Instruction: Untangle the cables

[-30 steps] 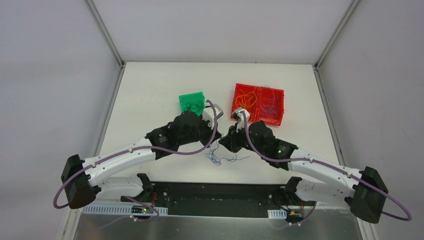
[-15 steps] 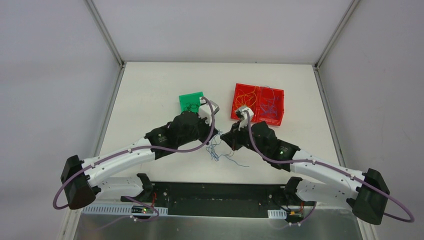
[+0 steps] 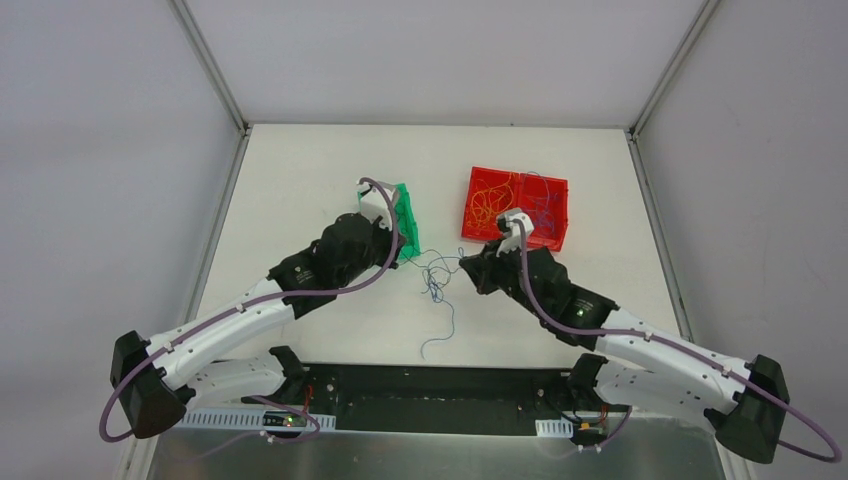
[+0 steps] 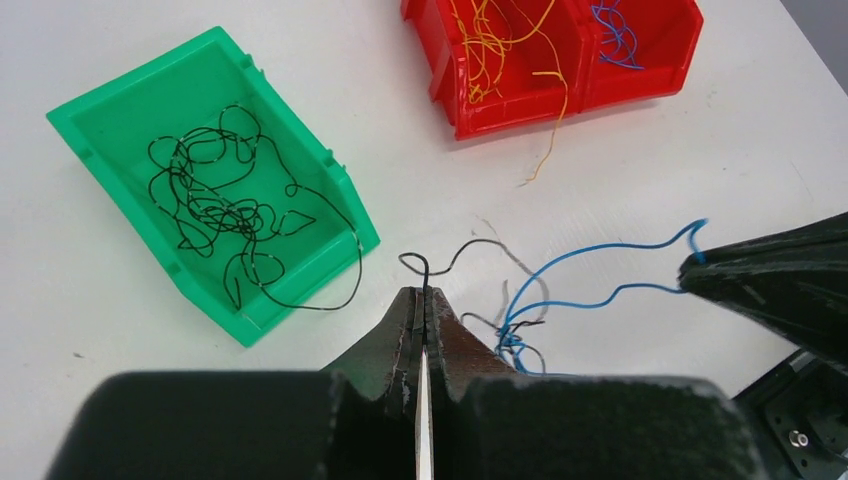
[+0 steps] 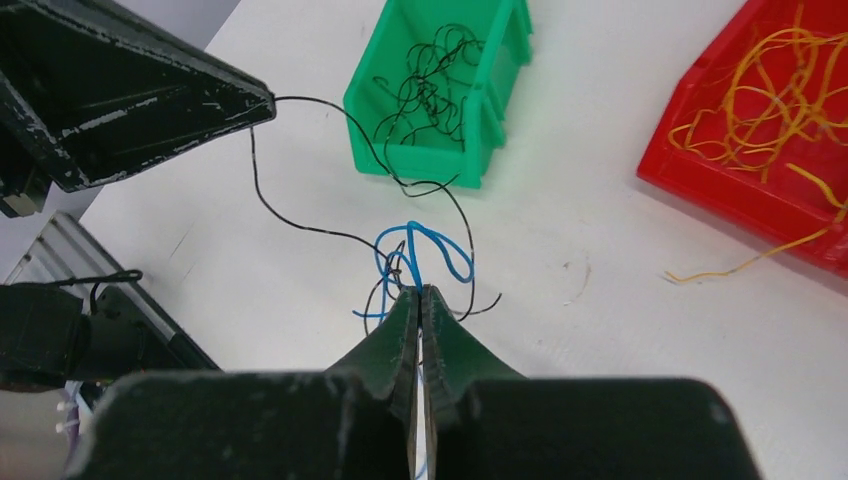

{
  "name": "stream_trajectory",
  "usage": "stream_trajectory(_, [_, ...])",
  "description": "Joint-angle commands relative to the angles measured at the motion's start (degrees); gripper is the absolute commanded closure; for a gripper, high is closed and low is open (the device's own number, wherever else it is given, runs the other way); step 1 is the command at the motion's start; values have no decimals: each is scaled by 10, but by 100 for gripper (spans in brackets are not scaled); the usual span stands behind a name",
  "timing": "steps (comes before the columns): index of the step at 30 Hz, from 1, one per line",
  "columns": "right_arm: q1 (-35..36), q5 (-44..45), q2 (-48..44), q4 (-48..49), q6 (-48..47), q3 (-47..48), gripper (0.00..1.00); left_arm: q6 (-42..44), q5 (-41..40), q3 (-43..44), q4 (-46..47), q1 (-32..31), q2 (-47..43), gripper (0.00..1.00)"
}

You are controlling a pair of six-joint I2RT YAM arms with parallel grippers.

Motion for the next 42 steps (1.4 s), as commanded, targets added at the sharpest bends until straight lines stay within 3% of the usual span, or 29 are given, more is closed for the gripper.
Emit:
stream_trajectory(1, [0, 114, -65, -6, 15, -14, 100, -9, -40, -12, 5, -1, -17, 100])
stream_trajectory(6, [-3, 319, -179, -34, 48, -48, 100, -26, -120, -44, 3, 0, -88, 100])
stream_trajectory(10, [-15, 568, -265, -124, 127, -57, 100, -46, -237, -102, 4, -1, -221, 100])
stream_trajectory(14, [-26, 653, -322, -229, 205, -39, 100, -76, -355, -147, 3, 0, -321, 100])
stream_trajectory(20, [-27, 692, -373, -294, 257, -30, 100, -125, -442, -185, -3, -1, -402, 100])
stream_trajectory(27, [-27, 696, -408, -299, 246, -26, 100, -156, -514, -192, -24, -8, -444, 100])
stream_trajectory(33, [-26, 713, -475, -571, 277, 27, 100, -232, -682, -198, -81, -65, -525, 100])
stream_trajectory(42, [-21, 713, -435, -532, 277, 28, 100, -253, -714, -203, -85, -74, -525, 100])
